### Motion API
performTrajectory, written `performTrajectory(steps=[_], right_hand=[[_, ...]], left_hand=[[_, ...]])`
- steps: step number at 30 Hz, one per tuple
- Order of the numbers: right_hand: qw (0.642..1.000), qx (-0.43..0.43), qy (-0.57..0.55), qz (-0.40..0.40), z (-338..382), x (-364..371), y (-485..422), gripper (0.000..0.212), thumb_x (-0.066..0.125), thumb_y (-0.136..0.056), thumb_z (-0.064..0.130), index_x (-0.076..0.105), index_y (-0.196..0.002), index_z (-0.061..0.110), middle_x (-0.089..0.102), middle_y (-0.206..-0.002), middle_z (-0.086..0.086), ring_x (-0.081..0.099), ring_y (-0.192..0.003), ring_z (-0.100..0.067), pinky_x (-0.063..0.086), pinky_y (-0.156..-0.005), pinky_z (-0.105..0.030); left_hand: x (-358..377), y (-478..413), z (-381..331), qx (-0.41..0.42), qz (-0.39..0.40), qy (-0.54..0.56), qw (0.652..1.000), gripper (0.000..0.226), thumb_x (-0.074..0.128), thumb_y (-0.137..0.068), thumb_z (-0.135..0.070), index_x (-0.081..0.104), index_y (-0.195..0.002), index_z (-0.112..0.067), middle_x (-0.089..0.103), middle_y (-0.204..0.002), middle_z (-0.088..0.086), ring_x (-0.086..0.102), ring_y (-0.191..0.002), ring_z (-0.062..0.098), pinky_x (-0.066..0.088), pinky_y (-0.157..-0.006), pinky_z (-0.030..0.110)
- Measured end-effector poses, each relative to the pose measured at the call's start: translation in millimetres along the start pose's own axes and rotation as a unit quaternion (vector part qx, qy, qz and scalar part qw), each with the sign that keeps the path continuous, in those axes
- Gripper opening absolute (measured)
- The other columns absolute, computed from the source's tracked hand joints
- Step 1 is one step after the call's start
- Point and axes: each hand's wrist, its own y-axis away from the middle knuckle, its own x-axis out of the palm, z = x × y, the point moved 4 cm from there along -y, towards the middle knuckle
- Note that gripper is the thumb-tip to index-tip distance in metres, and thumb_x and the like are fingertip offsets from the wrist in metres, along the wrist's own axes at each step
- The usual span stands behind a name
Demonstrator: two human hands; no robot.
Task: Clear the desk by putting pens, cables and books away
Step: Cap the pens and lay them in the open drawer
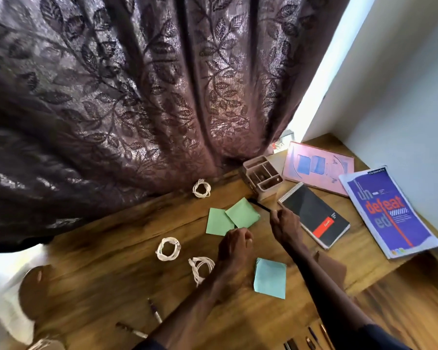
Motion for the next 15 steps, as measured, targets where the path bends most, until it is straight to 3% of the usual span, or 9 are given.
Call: performTrajectory(steps=[5,8,11,13,15], right_hand=[[0.994,0.068,-0.081,-0.007,-13,7,71,0.04,0.048,-0.103,0.03,0.07,-0.081,0.005,0.077,-0.079,-0.008,0.07,-0.069,-0.021,0.056,-0.065,-0.038],[0.983,0.081,-0.161,0.028,-6,24,122,0.032,0.053,-0.102,0.027,0.072,-0.086,0.006,0.078,-0.083,-0.006,0.073,-0.076,-0.021,0.059,-0.073,-0.046],[0.984,0.049,-0.161,0.064,3,37,169,0.029,0.057,-0.101,0.027,0.074,-0.086,0.009,0.077,-0.083,-0.005,0.071,-0.078,-0.026,0.057,-0.075,-0.05],[0.983,0.018,-0.16,0.087,9,41,196,0.025,0.059,-0.099,0.026,0.075,-0.086,0.012,0.076,-0.082,-0.004,0.07,-0.075,-0.025,0.058,-0.072,-0.048],[0.982,-0.011,-0.152,0.114,14,44,218,0.021,0.06,-0.099,0.026,0.076,-0.089,0.015,0.075,-0.084,0.0,0.069,-0.073,-0.02,0.058,-0.069,-0.044]], left_hand=[[-5,33,7,-0.09,-0.012,0.097,0.991,0.022,0.055,-0.094,-0.036,0.07,-0.104,-0.023,0.074,-0.11,-0.003,0.066,-0.106,0.019,0.053,-0.088,0.032],[-12,52,15,-0.147,0.002,0.204,0.968,0.036,0.057,-0.095,-0.044,0.074,-0.101,-0.014,0.077,-0.104,0.001,0.071,-0.099,0.021,0.055,-0.085,0.029],[-26,74,26,-0.177,0.002,0.3,0.938,0.045,0.056,-0.096,-0.053,0.074,-0.088,-0.012,0.079,-0.088,0.007,0.075,-0.086,0.028,0.061,-0.081,0.042],[-37,93,36,-0.182,-0.023,0.335,0.924,0.04,0.058,-0.095,-0.054,0.072,-0.079,-0.019,0.078,-0.083,0.006,0.075,-0.082,0.029,0.061,-0.078,0.044],[-45,114,47,-0.194,-0.048,0.352,0.915,0.033,0.063,-0.092,-0.052,0.073,-0.086,-0.021,0.078,-0.086,-0.001,0.075,-0.084,0.023,0.063,-0.079,0.044]])
